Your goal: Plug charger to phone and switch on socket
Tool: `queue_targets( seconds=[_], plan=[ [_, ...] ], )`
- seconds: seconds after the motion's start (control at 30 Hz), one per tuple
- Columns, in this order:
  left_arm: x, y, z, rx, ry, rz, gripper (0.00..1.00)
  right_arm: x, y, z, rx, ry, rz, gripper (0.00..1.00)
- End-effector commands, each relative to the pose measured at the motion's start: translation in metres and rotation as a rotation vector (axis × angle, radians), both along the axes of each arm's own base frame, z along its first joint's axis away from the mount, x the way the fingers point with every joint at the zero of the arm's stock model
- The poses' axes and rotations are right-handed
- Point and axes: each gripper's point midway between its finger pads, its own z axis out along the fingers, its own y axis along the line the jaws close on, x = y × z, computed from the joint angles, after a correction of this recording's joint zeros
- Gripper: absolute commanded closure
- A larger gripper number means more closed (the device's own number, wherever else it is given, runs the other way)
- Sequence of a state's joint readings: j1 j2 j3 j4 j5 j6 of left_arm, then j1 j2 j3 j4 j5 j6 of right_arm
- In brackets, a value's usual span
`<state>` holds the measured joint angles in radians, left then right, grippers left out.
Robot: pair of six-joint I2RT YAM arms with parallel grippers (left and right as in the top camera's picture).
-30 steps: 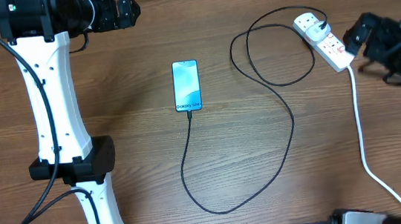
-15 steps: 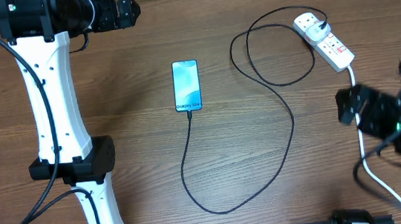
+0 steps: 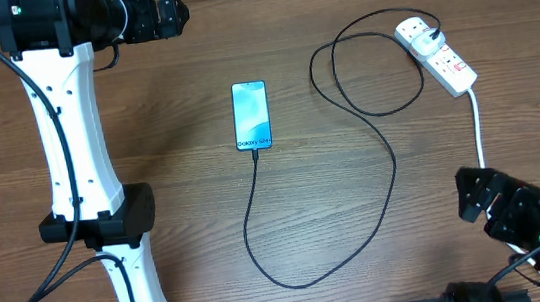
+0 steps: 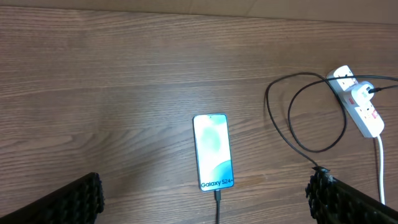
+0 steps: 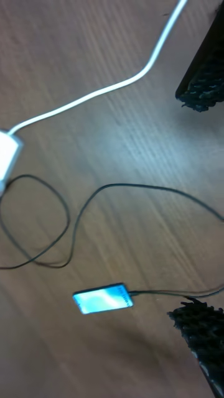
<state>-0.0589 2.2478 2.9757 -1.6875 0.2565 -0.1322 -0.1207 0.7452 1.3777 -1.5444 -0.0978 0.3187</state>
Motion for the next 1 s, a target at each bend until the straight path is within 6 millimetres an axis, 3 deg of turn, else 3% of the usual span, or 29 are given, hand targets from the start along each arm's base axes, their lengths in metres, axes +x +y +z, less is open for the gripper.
queue_targets(
  seconds=[0.0, 0.7, 0.97],
  plan=[
    [0.0, -0.003, -0.002, -0.003, 0.009, 0.006, 0.0, -0.004, 0.002, -0.006, 0.01, 0.027, 0.0, 0.0],
    [0.0, -0.003, -0.002, -0.003, 0.009, 0.006, 0.0, -0.006, 0.004, -0.011, 0.001, 0.032, 0.027, 0.0],
    [0.0, -0.003, -0.002, -0.003, 0.009, 0.006, 0.0, 0.017, 0.018, -0.01, -0.027, -0.179, 0.132, 0.0]
  ],
)
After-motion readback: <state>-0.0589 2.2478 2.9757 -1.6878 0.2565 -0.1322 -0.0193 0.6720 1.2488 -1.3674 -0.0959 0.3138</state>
